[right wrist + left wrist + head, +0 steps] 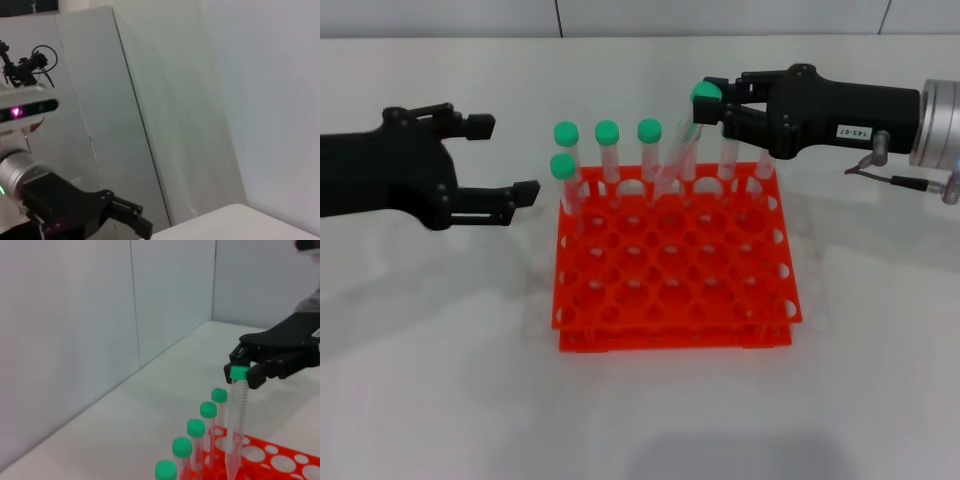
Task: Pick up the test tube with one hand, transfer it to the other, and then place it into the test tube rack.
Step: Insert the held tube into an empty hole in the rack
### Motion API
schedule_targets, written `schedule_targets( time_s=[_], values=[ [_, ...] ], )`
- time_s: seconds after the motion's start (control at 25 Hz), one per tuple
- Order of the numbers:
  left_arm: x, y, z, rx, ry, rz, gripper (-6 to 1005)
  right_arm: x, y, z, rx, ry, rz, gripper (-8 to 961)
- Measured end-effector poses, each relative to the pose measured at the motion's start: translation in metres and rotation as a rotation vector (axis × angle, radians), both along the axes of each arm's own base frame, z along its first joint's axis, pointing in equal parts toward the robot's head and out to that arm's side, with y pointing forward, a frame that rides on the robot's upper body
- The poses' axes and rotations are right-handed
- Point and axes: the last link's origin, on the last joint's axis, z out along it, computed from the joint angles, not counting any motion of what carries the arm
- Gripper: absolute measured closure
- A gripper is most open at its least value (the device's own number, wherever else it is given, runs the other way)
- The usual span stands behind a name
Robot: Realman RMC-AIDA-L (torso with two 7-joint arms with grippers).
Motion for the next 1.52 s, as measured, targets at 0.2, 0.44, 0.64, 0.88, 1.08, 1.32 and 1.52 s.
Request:
schedule_targets(
  time_s=[0.2,0.44,0.64,0.88,1.08,1.32,1.52],
  values=[
    [-0.019,-0.006,-0.009,0.014,-0.052,-0.015,118,0.0,0.001,0.002,-0.004,-0.01,-0.001,658],
    [-0.046,-0.016,-0.022,0.048,-0.127,-0.019,118,-0.002,0.001,0.006,-0.015,-0.023,0.005,653],
    [-0.069,-0.023,-0.025,0.095,-0.161,0.018,118,-0.004,0.0,0.007,-0.033,-0.053,0.016,648],
    [-0.084,-0.028,-0.03,0.109,-0.2,0.067,118,-0.012,0.0,0.009,-0.055,-0.081,0.039,642],
    [-0.09,-0.032,-0.035,0.092,-0.198,0.081,118,-0.02,0.0,0.01,-0.062,-0.096,0.057,638],
    [-0.095,-0.034,-0.04,0.056,-0.178,0.098,118,-0.031,0.0,0.01,-0.066,-0.12,0.089,632],
    [-0.098,-0.036,-0.043,0.044,-0.174,0.11,118,-0.041,0.003,0.007,-0.055,-0.121,0.104,627]
  ],
)
